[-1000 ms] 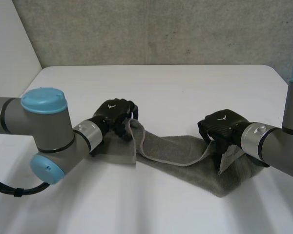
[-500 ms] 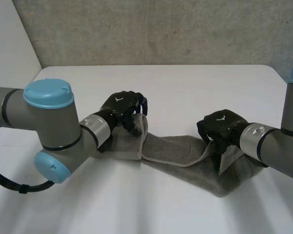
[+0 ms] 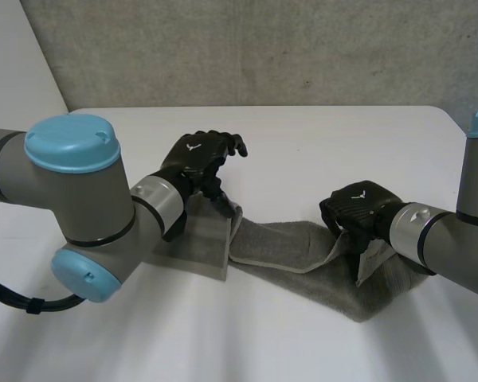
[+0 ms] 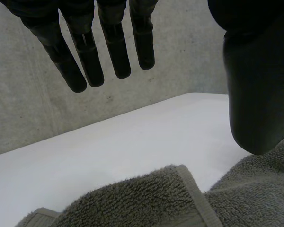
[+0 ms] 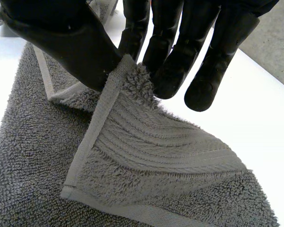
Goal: Fold the towel.
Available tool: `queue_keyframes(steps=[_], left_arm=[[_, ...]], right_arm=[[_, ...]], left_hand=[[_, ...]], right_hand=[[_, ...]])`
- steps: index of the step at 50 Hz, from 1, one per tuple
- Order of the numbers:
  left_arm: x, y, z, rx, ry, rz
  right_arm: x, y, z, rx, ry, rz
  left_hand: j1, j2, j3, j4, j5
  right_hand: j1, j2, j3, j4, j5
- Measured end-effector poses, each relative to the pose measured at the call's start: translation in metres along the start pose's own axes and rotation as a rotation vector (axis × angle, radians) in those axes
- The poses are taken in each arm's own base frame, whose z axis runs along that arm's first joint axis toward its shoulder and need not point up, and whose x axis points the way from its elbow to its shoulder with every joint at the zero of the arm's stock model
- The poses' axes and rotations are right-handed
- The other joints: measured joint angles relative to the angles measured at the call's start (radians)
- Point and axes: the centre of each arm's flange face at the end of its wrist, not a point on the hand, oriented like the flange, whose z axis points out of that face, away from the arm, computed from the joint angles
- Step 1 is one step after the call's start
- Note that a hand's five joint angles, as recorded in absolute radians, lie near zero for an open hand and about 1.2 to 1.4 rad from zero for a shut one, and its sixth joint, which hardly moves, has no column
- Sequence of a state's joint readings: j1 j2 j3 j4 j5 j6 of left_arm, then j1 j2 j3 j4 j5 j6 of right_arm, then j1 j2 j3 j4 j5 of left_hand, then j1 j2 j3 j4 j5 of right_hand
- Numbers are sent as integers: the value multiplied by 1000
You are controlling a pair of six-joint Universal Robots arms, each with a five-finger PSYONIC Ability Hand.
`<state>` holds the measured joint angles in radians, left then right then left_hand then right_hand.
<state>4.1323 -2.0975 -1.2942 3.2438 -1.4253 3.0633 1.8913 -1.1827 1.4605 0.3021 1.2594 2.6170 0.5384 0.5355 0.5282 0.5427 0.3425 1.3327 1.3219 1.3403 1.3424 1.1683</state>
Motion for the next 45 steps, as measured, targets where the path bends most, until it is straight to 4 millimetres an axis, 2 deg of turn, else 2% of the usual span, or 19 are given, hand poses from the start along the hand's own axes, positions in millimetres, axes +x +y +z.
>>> queue_keyframes(steps=[12,18,25,36,45], left_arm=[[3,38,15,-75,-26,9],[0,49,25,-86,-64,21],[-3,52,31,-83,-90,97],[-16,45,32,-53,-188,219],[-24,50,30,-80,-201,258]], right_arm=[[-2,1,0,-4,-5,1],[-2,2,0,-6,-7,1],[-3,3,0,-9,-8,2],[-3,3,0,-7,-7,2],[-4,4,0,-10,-10,2]], left_hand=[[0,0,0,0,1],[2,4,7,3,20],[80,85,91,74,104],[274,276,283,270,289],[324,327,335,318,341]], right_hand=[[0,0,0,0,0],[0,0,0,0,0],[0,0,0,0,0],[0,0,0,0,0],[0,0,0,0,0]])
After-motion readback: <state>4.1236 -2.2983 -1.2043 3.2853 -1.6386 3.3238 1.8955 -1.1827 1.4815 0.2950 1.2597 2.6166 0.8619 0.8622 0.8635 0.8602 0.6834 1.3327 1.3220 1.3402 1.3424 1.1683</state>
